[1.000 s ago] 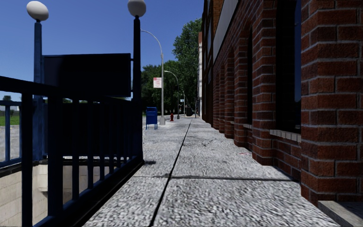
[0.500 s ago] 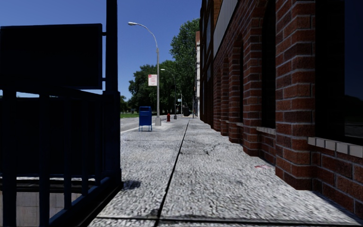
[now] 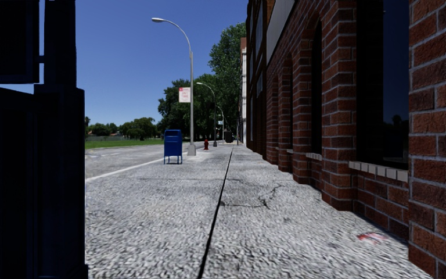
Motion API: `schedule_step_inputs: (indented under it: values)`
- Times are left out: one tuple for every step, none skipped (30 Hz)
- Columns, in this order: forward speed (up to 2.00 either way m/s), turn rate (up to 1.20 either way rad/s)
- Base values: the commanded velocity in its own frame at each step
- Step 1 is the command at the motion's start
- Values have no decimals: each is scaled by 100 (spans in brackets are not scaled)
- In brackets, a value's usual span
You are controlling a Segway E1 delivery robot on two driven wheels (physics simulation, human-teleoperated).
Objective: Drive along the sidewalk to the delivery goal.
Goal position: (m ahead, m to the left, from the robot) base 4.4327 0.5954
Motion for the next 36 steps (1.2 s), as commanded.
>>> schedule_step_inputs:
  values:
    - [165, 0]
    - [163, 0]
    - [162, 0]
    - [162, 0]
    - [161, 11]
    - [161, 11]
    - [161, 15]
    - [160, 18]
    - [160, 20]
    - [160, 23]
    - [160, 26]
    - [160, 26]
    - [160, 26]
    - [160, 27]
    - [160, 27]
    - [160, 27]
    - [160, 27]
    - [160, 28]
    - [160, 30]
    - [160, 30]
    - [160, 31]
    - [160, 34]
    - [160, 37]
    - [160, 43]
    - [160, 45]
    - [160, 45]
    - [160, 47]
    - [160, 47]
    - [160, 47]
    - [160, 47]
    - [160, 47]
    - [160, 47]
    - [160, 47]
    - [160, 47]
    - [160, 43]
    - [158, 38]
